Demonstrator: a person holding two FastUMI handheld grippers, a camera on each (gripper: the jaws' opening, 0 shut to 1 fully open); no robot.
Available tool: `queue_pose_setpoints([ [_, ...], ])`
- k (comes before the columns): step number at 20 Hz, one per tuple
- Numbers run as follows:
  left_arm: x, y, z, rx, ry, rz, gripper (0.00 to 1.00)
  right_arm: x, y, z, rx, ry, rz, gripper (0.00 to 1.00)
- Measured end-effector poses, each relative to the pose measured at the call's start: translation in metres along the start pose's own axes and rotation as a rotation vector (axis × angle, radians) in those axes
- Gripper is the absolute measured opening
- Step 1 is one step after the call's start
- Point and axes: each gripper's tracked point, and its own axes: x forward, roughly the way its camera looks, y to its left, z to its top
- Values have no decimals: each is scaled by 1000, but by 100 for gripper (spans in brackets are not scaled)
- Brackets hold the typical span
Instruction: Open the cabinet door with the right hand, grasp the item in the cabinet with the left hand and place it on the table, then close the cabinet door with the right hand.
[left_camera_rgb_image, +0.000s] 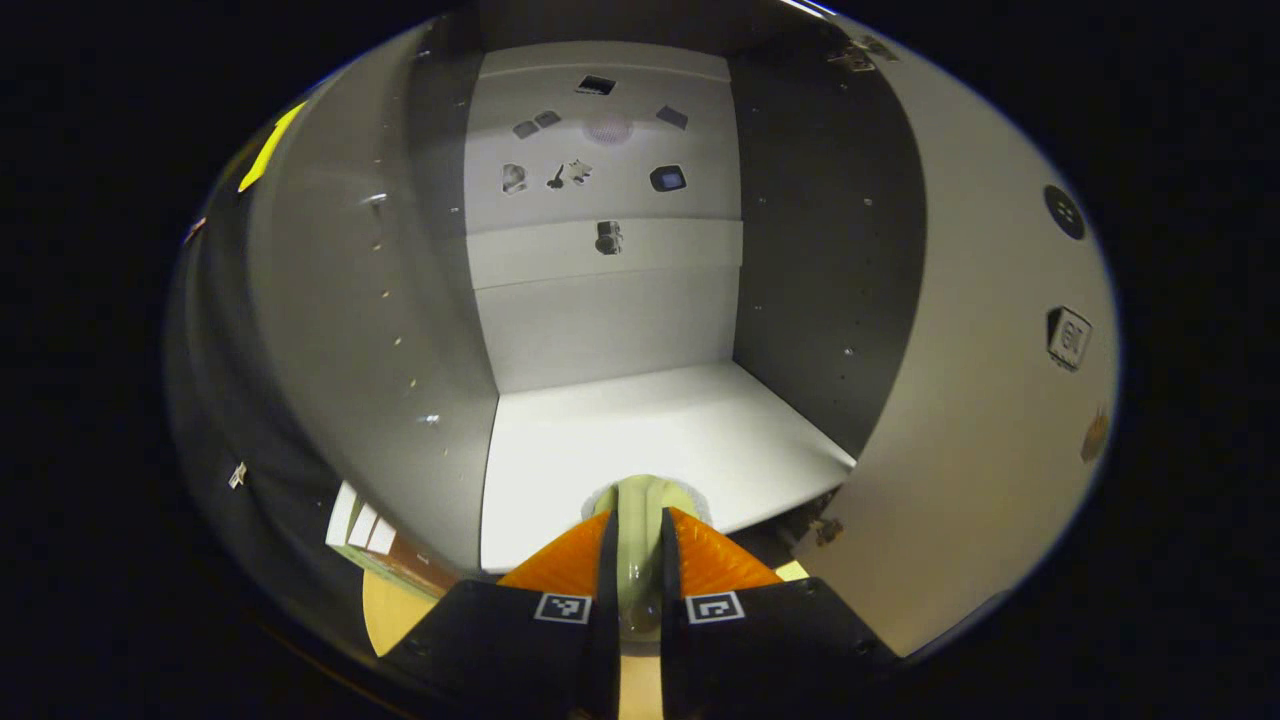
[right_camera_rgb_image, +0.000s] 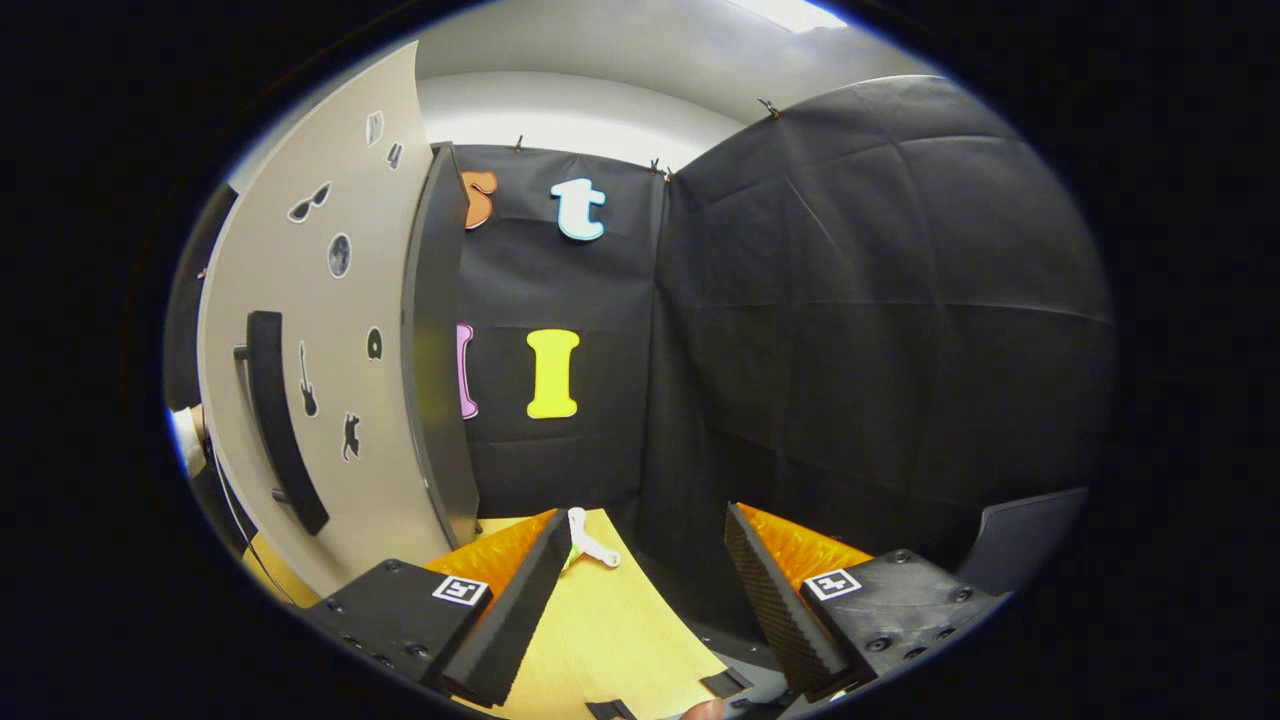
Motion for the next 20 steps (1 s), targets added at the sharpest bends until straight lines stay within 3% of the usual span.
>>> queue_pose_setpoints([
  [2, -23, -3, -17, 13, -7, 6, 20, -4, 8, 5, -18, -15, 8, 99],
  [10, -75, -36, -106, -28, -4, 21, 20, -14, 38, 16, -34, -32, 64, 99],
  [18, -68, -72, -229, -76, 49, 96, 20, -21, 61, 30, -59, -70, 109, 100],
  [20, -60, -87, -265, -81, 80, 94, 20, -22, 72, 36, -60, -86, 142, 94],
])
